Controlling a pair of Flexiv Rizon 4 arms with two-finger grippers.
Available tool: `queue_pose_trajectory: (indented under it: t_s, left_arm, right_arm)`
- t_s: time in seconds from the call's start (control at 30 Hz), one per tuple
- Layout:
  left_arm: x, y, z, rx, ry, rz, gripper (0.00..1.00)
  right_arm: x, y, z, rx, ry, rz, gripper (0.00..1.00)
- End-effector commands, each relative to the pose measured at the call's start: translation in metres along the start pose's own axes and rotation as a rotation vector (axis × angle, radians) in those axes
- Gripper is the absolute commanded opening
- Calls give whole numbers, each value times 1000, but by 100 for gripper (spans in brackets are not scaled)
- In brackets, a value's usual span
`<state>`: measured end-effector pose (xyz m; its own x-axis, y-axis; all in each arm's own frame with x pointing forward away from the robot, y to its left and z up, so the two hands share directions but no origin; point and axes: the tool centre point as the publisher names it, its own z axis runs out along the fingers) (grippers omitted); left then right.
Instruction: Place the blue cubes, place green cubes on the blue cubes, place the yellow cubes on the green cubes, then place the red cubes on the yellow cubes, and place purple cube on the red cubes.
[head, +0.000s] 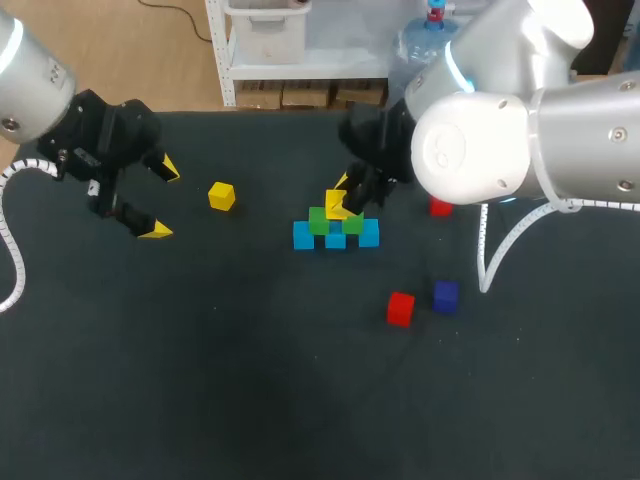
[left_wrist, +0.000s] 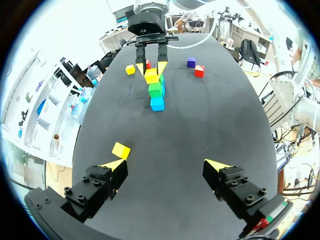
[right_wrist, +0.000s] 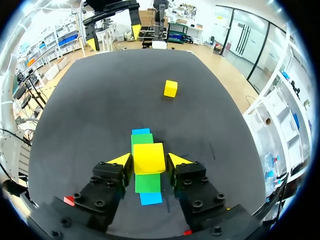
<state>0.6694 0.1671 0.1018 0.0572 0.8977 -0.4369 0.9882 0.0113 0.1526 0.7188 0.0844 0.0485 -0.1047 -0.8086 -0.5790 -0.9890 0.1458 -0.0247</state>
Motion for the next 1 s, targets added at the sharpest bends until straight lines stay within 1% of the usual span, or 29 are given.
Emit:
queue_pose_trajectory:
  t_s: [0.03,0.17,0.3,0.33,0.37,0.43,0.53,0.57,0.63,0.73,0.77,0.83,1.0]
  left_arm:
    - [1,0,0,-1,-5,4,100]
    - [1,0,0,-1,-5,4,100]
    - [1,0,0,-1,-5,4,100]
    - [1,0,0,-1,-5,4,100]
    - [1,0,0,-1,-5,4,100]
    - [1,0,0,-1,-5,4,100]
    - [1,0,0,-1,-5,4,100]
    - [1,0,0,-1,-5,4,100]
    - [1,0,0,-1,-5,4,100]
    - [1,0,0,-1,-5,4,100]
    - [1,0,0,-1,-5,4,100]
    - [1,0,0,-1,-5,4,100]
    - [1,0,0,-1,-5,4,100]
  right_arm:
    - [0,-1,-2,-3,-2,-1,45]
    - [0,-1,-4,-1,-1,-3,47]
    - [-1,-1,-8,2,-1,-4,52]
    - [-1,-1,-10,3,-1,-5,59]
    - [-2,-1,-12,4,-1,-6,63]
    - [-2,-1,-17,6,-1,-6,70]
    - [-2,0,-26,10,-1,-8,75]
    - [-2,0,-30,12,-2,-10,81]
    - [-1,1,-38,15,-2,-12,78]
    - [1,2,-50,21,-2,-17,80]
    - [2,3,-56,24,-3,-18,83]
    - [5,2,-64,27,-2,-20,83]
    - [17,-2,-81,11,-8,-26,91]
